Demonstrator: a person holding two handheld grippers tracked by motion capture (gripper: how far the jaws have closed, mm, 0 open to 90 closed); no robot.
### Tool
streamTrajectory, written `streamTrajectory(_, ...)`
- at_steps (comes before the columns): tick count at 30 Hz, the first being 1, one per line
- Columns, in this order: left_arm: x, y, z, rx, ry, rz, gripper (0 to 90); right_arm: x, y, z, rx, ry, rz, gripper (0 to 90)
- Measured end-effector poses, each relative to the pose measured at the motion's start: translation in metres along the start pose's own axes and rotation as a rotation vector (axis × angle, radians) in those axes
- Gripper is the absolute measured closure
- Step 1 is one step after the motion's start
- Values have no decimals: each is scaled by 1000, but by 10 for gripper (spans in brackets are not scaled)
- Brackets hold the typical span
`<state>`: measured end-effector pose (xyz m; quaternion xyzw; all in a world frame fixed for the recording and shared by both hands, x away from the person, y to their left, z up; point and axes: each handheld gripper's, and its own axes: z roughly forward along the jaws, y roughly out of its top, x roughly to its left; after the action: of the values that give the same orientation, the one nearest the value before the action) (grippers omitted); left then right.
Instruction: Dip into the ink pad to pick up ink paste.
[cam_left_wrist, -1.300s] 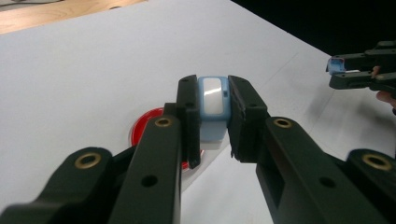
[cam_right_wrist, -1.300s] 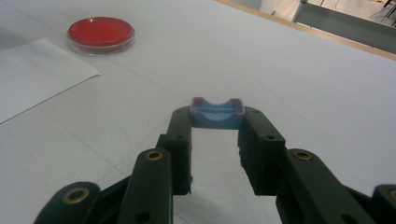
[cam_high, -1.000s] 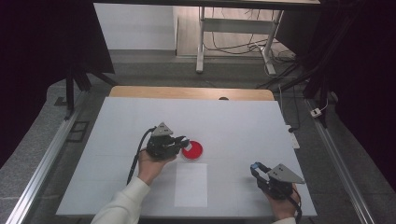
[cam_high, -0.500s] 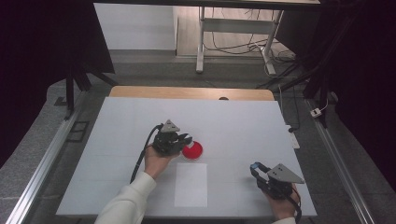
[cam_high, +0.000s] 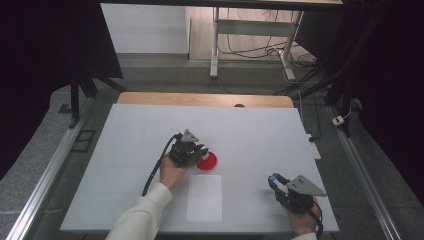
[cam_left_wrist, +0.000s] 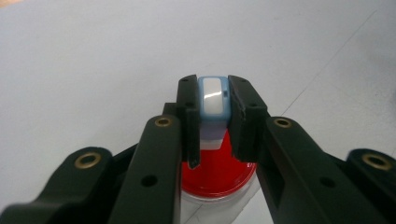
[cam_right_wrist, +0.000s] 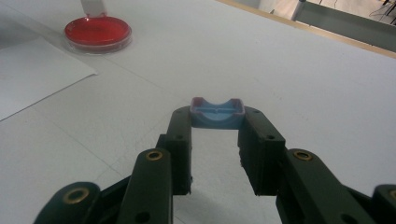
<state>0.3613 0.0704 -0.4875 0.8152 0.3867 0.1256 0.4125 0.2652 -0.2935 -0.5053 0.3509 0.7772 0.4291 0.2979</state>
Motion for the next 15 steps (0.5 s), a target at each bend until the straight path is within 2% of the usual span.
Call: streamTrajectory(15, -4, -2, 4, 40, 0, 37, 759, -2, 0, -1, -4, 1, 12, 653)
